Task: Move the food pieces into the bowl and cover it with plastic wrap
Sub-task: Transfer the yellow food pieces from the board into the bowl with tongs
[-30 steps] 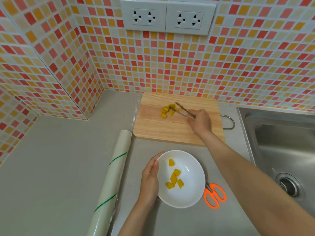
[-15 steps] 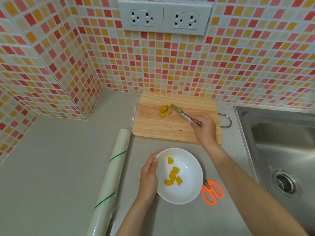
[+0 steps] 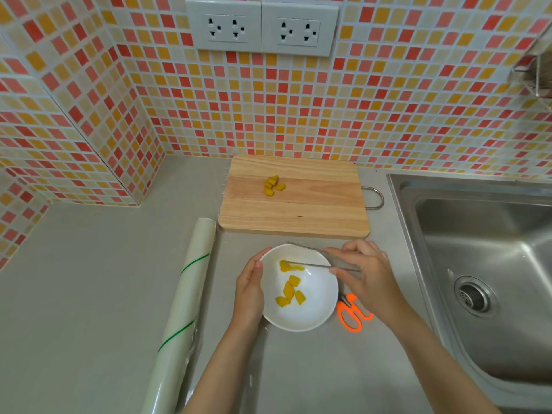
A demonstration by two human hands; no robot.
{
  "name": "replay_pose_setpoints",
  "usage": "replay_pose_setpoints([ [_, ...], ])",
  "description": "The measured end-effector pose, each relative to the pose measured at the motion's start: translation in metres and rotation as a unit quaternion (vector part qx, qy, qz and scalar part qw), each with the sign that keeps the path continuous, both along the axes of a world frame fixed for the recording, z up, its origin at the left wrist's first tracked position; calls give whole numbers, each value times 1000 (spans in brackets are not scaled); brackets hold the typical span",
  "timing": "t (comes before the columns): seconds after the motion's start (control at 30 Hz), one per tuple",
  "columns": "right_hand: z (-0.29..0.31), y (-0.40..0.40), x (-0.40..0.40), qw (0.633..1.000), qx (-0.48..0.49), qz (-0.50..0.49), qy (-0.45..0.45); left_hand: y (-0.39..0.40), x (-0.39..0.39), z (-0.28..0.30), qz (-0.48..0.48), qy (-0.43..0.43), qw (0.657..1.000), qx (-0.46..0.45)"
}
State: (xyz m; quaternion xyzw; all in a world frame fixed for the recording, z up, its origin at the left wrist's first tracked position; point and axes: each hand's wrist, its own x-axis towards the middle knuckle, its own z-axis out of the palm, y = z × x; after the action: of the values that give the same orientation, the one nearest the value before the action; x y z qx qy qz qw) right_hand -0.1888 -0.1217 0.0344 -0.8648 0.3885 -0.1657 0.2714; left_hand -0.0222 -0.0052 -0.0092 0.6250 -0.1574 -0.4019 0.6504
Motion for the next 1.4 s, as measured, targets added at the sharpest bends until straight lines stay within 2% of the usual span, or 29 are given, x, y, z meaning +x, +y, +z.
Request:
replay_pose_setpoints([
  [0.23, 2, -37, 28, 998, 8, -54, -41, 1, 0, -1, 2, 15, 1000, 5],
  [0.63, -30, -101, 131, 992, -23, -111, 51, 0, 0, -3, 9, 25, 1000, 16],
  [0.9, -43, -113, 146, 990, -25, -125, 65, 1, 1, -4, 3, 28, 999, 21],
  [1.17, -38, -109, 139, 993, -19, -117, -16, 2, 1, -1, -1, 34, 999, 15],
  [1.4, -1, -72, 103, 989, -12, -95, -109, 2, 0, -1, 1, 30, 1000, 10],
])
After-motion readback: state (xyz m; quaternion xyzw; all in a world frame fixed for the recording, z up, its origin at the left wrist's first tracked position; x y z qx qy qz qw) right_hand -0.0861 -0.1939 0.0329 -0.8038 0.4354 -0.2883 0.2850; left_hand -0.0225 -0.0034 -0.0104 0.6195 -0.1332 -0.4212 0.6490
